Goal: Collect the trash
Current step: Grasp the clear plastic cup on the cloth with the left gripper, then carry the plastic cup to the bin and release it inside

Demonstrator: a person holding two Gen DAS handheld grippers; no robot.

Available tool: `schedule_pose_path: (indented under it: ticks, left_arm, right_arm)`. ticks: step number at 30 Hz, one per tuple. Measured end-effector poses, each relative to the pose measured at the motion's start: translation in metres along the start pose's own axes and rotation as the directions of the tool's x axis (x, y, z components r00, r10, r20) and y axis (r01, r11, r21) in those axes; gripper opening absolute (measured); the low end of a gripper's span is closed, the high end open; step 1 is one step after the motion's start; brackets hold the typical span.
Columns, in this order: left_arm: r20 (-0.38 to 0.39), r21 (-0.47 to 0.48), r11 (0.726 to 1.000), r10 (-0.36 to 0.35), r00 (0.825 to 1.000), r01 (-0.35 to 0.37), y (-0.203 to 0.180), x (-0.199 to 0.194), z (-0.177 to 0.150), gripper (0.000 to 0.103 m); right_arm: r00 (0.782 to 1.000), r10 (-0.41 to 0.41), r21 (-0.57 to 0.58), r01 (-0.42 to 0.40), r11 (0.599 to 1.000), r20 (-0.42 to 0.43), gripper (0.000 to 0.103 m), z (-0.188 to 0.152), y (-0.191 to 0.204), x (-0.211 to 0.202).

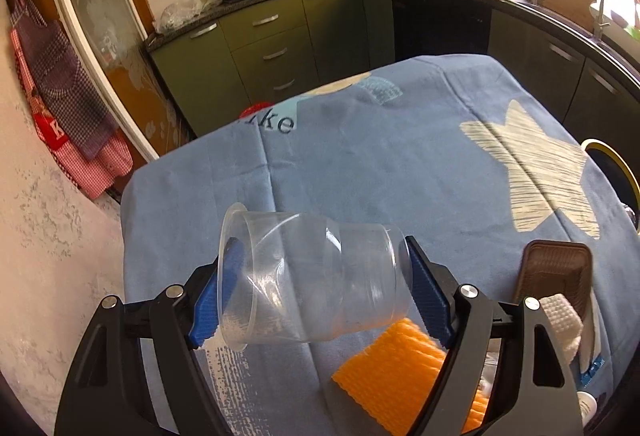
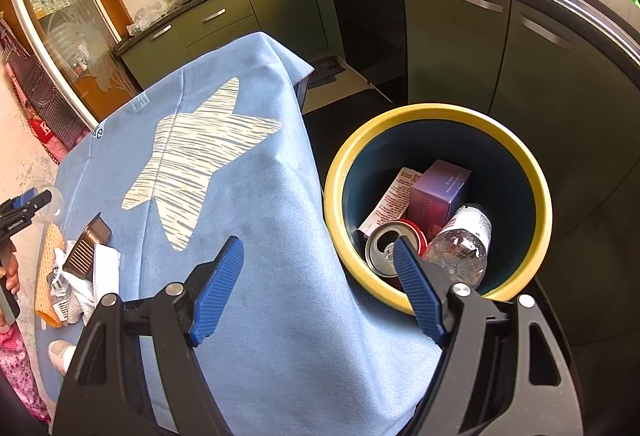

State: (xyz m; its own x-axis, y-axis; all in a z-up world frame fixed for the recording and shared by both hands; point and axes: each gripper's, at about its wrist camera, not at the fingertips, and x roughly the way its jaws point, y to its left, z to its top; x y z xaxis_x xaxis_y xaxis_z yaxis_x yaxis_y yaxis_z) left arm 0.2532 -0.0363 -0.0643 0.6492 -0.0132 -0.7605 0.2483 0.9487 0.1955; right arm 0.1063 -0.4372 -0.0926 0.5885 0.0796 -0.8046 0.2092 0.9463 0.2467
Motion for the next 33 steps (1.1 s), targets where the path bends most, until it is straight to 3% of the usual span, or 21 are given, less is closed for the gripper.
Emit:
schedule_pose_path:
  ticks: [10, 17, 21, 25, 33]
  left_arm:
    - [0.081, 0.088, 0.994, -0.067, 0.994, 0.06, -0.048, -0.05, 0.016, 0.079]
    - [0.096, 0.209, 0.961, -0.207, 0.974, 0.183, -0.121, -0.078, 0.042, 0.079]
    - [0.079, 0.285, 0.917, -0.312, 0.947, 0.279, -0.177, -0.091, 0.063, 0.079]
    - [0.029, 0.368, 0.853, -0.408, 0.913, 0.37, -0.246, -0.097, 0.084, 0.079]
    - [-0.121, 0.46, 0.726, -0.519, 0.846, 0.511, -0.381, -0.072, 0.111, 0.079]
  right_arm:
    - [1.0, 0.009, 0.019, -0.01, 1.0, 0.021, 0.073, -0.004, -0.01, -0.009]
    - [0.997, -0.013, 0.081, 0.006, 0.997, 0.082, 0.073, -0.011, -0.043, -0.035]
    - [0.992, -0.047, 0.128, 0.032, 0.991, 0.114, 0.073, -0.018, -0.071, -0.052]
    - [0.986, -0.083, 0.193, 0.054, 0.98, 0.144, 0.073, -0.027, -0.104, -0.068]
    - [0.978, -0.132, 0.297, 0.079, 0.952, 0.164, 0.073, -0.047, -0.156, -0.084]
